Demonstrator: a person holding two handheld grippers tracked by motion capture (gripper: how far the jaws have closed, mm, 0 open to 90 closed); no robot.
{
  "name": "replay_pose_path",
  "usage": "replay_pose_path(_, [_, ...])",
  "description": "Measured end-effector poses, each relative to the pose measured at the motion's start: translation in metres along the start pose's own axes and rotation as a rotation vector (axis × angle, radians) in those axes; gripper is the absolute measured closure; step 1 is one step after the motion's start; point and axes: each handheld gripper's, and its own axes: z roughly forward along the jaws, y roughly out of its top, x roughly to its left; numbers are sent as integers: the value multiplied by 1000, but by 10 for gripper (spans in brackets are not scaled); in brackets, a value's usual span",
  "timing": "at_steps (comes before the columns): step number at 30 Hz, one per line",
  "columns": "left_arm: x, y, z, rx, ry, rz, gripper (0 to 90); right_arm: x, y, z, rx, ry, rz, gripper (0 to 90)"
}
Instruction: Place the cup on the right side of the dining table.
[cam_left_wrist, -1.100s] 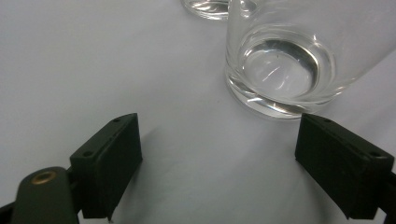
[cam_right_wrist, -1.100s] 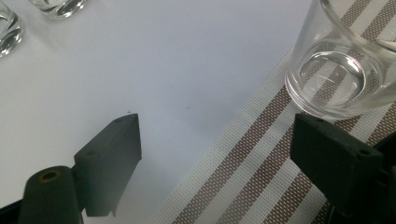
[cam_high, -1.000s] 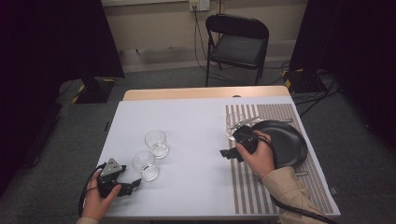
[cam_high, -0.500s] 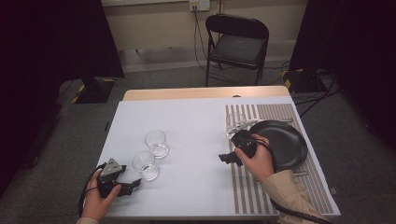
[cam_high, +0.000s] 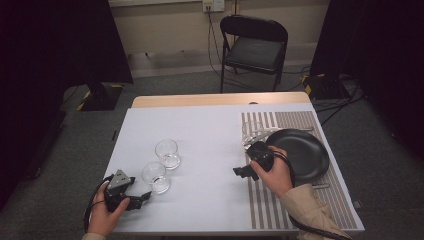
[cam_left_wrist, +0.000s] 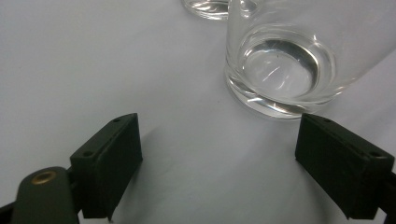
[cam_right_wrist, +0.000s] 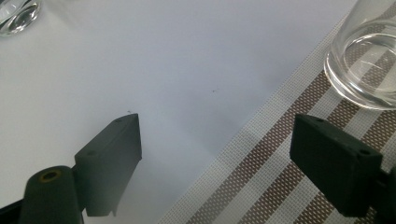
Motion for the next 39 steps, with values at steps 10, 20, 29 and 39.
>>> replay_pose_path(10, [0,0,0,0,0,1,139,2,-4,3,11,11,-1,157])
replay_pose_path(20, [0,0,0,0,1,1,139,5,-9,6,13,23,-14,158])
replay_pose_path(29, [0,0,0,0,0,0,139,7,-14,6,15,31,-19,156])
replay_pose_path(39, [0,0,0,0,0,0,139,7,-18,7,23,34,-27,158])
